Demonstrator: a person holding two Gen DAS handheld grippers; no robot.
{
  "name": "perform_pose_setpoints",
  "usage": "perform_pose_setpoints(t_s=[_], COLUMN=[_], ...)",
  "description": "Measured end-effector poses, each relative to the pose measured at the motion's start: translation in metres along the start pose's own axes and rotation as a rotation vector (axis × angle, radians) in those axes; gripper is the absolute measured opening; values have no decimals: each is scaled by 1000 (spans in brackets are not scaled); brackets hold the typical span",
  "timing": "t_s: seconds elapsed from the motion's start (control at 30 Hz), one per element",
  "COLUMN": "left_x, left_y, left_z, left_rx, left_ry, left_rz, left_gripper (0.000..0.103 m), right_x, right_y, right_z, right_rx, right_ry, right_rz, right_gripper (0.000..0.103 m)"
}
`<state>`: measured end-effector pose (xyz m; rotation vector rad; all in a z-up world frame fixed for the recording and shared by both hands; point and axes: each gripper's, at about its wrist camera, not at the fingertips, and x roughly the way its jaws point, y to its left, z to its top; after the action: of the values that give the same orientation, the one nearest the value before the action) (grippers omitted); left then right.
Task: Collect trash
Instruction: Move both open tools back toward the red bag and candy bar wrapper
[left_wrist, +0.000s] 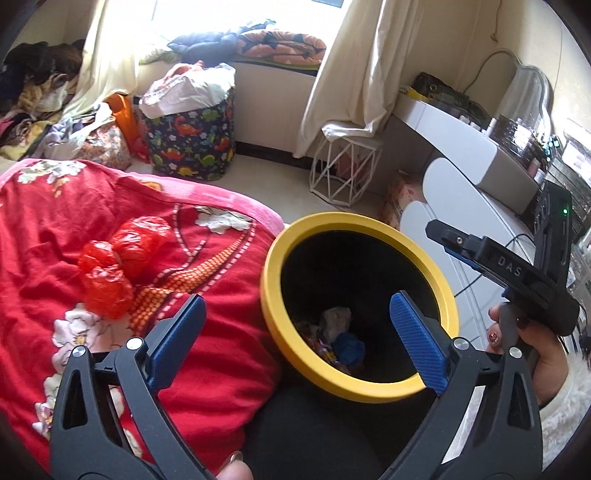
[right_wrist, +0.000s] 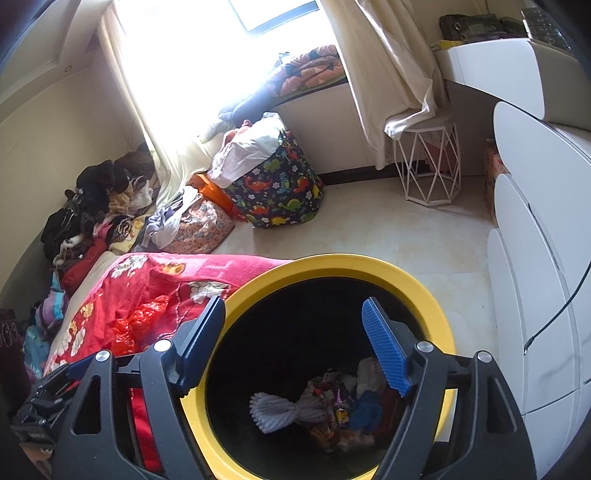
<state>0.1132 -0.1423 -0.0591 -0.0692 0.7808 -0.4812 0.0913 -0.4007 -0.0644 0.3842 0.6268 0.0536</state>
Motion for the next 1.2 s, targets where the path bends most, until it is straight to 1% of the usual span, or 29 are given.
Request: perform_pose_setpoints(t_s=[0.27,0.4,0.57,0.8,1.0,1.2], left_x=[-17,-24,-33,-51,-69,-78], left_y=[22,31,47,87,125,148], left_z=[3,3,2,-1,-10,-26], left_rx=[-38,-49,-72,-135,-192,-200], left_ry=[-41,-56,-69,-78,-88,-58], left_rz=[36,50,77,134,174,200], left_gripper=[92,92,92,92,92,91], right_x=[-2,-4,-1,8,19,31], right_y=[30,43,58,80,106,129], right_z=[0,-1,-2,-9,-12,-12], right_rx=[-56,-78,-105,-156,-194,-232], right_ry=[-6,-9,2,33,58,76], right_rz=[31,46,65,100,136,162], right_gripper=[79,84,85,85,85,85])
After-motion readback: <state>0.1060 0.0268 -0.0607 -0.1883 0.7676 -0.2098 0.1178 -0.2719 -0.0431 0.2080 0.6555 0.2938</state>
